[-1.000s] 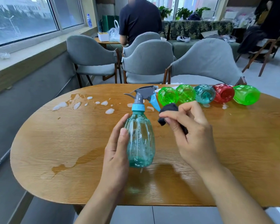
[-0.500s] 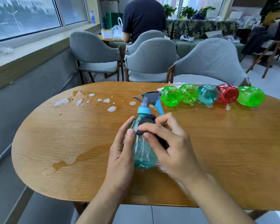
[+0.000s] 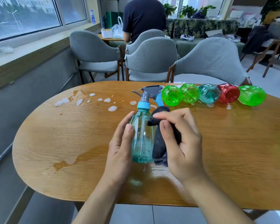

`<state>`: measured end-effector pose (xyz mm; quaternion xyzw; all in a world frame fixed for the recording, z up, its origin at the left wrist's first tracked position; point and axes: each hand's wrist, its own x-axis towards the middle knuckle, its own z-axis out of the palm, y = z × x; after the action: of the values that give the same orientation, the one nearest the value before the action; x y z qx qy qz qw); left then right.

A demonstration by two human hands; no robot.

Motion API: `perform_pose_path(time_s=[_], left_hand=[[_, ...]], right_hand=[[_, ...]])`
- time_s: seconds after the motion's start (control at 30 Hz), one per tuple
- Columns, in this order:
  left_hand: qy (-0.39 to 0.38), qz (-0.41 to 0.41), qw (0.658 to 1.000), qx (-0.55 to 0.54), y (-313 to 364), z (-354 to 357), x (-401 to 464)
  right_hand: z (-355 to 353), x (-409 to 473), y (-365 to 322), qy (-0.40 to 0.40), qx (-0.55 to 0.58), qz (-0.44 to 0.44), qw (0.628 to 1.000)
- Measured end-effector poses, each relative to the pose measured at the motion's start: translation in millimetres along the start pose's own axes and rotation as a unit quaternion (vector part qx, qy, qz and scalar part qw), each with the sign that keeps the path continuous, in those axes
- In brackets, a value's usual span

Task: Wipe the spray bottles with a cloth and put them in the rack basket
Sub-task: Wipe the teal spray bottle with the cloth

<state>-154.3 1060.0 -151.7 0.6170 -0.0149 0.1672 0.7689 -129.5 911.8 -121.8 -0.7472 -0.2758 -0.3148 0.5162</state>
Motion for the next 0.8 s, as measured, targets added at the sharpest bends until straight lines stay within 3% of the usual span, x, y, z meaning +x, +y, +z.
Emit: perform_pose_path(time_s=[0.1, 0.3, 0.4, 0.6, 0.8], left_hand=[[-0.011, -0.004, 1.000, 0.008, -1, 2, -2], [0.048, -0.042, 0.997, -0.049, 1, -11, 7], [0.051, -0.054, 0.995, -0.069, 3, -14, 8], [0.019, -0.072, 0.992, -0.105, 8, -13, 5], [-0.009, -0.038, 0.995, -0.091, 6, -5, 3]], right_hand=[[7, 3, 7, -0.024, -0.029, 0.020, 0.999], [19, -27, 5, -0.159, -0.094, -0.099, 0.978], [16, -33, 6, -0.183, -0.086, -0.132, 0.971], [0, -17, 9, 0.003, 0.031, 0.039, 0.999], [15, -15, 14, 0.026, 0.103, 0.172, 0.979]])
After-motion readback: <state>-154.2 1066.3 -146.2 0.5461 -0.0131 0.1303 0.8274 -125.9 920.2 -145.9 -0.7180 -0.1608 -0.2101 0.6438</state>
